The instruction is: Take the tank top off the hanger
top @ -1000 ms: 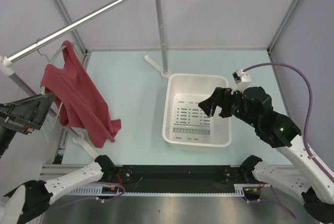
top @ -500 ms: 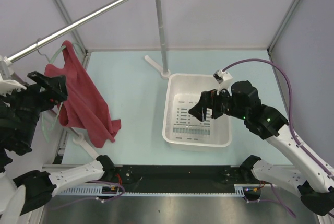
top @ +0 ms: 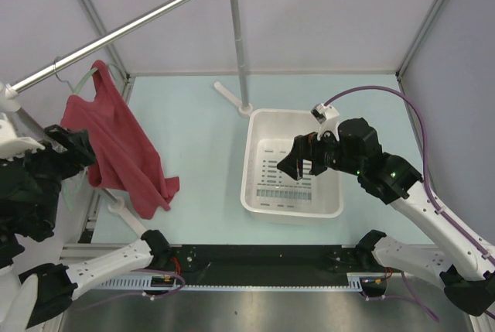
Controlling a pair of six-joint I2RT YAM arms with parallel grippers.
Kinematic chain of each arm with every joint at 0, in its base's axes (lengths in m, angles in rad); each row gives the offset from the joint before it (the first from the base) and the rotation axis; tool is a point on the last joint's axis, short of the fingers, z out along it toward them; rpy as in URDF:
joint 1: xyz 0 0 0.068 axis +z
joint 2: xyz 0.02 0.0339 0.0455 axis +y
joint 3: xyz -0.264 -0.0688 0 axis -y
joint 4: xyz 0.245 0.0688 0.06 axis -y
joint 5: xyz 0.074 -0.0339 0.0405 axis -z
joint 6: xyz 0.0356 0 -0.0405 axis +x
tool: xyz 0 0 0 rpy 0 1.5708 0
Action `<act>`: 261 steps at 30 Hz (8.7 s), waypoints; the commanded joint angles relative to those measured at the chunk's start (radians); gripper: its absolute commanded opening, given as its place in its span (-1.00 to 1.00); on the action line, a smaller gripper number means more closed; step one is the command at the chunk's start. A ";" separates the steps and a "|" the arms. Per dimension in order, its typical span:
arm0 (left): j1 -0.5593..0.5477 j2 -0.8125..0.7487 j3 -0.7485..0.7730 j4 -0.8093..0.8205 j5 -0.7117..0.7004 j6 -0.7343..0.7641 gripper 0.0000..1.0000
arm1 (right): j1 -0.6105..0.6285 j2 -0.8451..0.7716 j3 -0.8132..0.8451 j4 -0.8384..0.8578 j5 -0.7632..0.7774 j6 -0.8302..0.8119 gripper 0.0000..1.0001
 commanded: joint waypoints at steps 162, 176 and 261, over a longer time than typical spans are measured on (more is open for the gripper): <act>-0.004 -0.128 -0.360 0.480 0.992 0.200 -1.00 | 0.498 0.512 0.778 0.389 0.542 0.002 0.46; -0.004 -0.172 -0.401 0.503 1.020 0.201 -1.00 | 0.447 0.512 0.715 0.458 0.685 0.414 0.30; 0.306 0.201 -0.341 0.767 1.088 -0.336 -0.02 | 0.105 0.872 0.818 0.838 -0.866 0.784 -1.00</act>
